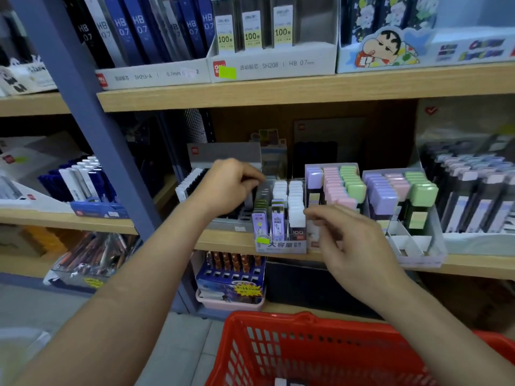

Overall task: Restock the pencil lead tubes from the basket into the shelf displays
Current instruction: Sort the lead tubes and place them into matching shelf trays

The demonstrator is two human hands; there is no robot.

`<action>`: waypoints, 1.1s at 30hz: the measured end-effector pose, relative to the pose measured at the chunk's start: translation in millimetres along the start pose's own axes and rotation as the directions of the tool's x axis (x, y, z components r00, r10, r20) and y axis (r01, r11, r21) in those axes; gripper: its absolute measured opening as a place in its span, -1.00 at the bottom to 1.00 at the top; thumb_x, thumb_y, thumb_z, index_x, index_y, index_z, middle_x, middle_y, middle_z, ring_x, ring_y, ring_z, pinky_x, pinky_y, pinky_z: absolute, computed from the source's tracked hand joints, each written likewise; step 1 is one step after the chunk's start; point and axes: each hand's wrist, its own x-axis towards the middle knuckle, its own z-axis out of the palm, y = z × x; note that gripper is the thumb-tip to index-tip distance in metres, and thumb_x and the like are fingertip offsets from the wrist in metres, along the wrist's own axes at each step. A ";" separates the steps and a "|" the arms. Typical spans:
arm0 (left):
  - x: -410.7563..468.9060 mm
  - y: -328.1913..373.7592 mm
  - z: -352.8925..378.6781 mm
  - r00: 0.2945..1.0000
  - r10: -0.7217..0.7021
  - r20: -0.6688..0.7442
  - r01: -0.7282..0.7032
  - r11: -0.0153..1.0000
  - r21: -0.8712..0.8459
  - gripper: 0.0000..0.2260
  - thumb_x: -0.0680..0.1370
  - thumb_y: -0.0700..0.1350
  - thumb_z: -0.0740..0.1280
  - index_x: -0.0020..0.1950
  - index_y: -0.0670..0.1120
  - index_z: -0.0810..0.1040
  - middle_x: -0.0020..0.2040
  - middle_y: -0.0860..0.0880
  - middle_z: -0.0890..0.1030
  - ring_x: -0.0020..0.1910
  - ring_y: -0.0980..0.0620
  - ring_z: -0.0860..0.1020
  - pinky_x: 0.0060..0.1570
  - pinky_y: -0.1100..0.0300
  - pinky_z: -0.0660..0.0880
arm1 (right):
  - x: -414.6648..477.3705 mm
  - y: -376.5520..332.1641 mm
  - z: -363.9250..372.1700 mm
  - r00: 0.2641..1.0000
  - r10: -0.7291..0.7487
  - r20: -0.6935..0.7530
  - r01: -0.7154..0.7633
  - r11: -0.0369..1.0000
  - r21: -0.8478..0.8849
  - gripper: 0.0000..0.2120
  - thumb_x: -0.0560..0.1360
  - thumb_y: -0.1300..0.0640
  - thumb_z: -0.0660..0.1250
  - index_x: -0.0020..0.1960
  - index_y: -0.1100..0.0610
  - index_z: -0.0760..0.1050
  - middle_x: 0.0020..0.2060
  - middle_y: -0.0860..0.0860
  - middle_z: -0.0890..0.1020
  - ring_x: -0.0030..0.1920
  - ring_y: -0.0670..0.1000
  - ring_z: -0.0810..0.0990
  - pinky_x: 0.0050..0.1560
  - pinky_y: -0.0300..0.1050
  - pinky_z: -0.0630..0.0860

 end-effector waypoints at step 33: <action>-310.2 70.1 260.1 0.028 -0.482 0.876 0.295 0.841 0.453 -0.05 0.43 0.15 0.48 0.51 -0.16 -0.09 0.24 -0.24 0.50 -0.21 -0.10 0.55 -0.33 0.07 0.48 | -278.5 140.1 45.5 -0.386 0.527 0.757 -0.840 0.139 -0.525 -0.35 0.49 -0.33 0.22 0.14 0.28 0.50 -0.02 0.31 0.62 0.11 0.28 0.58 0.27 0.19 0.44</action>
